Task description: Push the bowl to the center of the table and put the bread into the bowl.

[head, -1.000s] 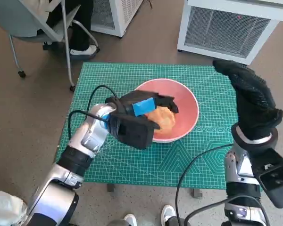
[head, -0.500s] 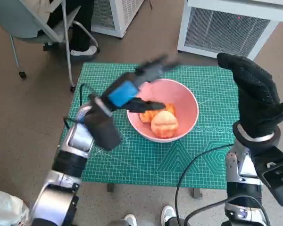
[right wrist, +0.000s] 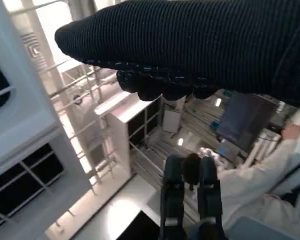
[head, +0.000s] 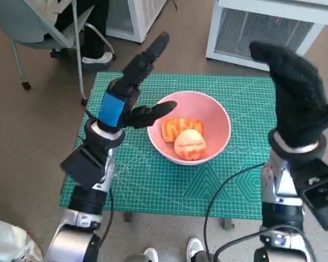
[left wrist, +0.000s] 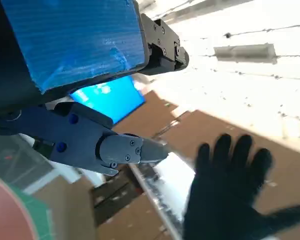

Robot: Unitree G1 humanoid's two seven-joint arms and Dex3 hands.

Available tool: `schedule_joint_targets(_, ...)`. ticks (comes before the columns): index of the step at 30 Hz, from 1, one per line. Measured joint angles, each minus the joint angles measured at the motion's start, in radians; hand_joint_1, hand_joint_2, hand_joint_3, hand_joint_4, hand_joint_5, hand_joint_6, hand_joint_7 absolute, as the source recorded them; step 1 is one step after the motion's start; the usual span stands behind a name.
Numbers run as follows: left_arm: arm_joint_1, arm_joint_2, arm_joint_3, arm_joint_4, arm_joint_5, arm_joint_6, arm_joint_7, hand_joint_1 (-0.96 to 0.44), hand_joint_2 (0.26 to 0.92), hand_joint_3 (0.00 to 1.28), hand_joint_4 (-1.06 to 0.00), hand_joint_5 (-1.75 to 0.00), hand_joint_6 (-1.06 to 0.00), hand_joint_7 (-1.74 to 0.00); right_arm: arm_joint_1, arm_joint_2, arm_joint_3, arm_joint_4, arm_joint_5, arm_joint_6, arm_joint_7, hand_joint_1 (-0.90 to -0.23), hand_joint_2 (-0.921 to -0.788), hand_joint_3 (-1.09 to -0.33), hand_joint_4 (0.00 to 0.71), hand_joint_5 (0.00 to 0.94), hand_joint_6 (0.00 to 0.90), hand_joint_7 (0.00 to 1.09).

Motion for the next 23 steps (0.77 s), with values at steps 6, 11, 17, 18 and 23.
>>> schedule_joint_targets(6,0.028,-0.007,0.005,-0.103,-0.033,0.041,0.0,-0.54,0.921,0.37,-0.21,-0.01,-0.31,-0.02,-0.029,0.0,0.004,0.013,0.002,0.018,0.001,-0.572,-0.921,-0.747,0.261,0.002,0.084,0.46)
schedule_joint_targets(11,0.042,-0.018,0.007,-0.161,-0.072,0.087,-0.008,-0.54,0.921,0.37,-0.2,0.0,-0.32,-0.03,-0.044,0.0,0.008,0.025,0.001,0.02,0.001,-0.572,-0.921,-0.748,0.261,0.002,0.087,0.45)
schedule_joint_targets(17,0.042,-0.033,0.012,-0.181,-0.101,0.128,-0.022,-0.53,0.921,0.37,-0.2,0.0,-0.33,-0.03,-0.054,0.0,0.014,0.025,0.0,0.033,0.001,-0.562,-0.921,-0.749,0.262,0.002,0.093,0.44)
schedule_joint_targets(18,0.042,-0.034,0.013,-0.183,-0.109,0.133,-0.024,-0.53,0.921,0.37,-0.2,0.0,-0.34,-0.03,-0.054,0.0,0.014,0.025,0.0,0.036,0.001,-0.56,-0.921,-0.75,0.262,0.002,0.093,0.44)
schedule_joint_targets(23,0.042,-0.038,0.023,-0.19,-0.138,0.153,-0.042,-0.52,0.921,0.36,-0.21,-0.01,-0.36,-0.04,-0.054,-0.001,0.015,0.024,-0.006,0.039,0.001,-0.549,-0.921,-0.752,0.262,0.002,0.097,0.43)
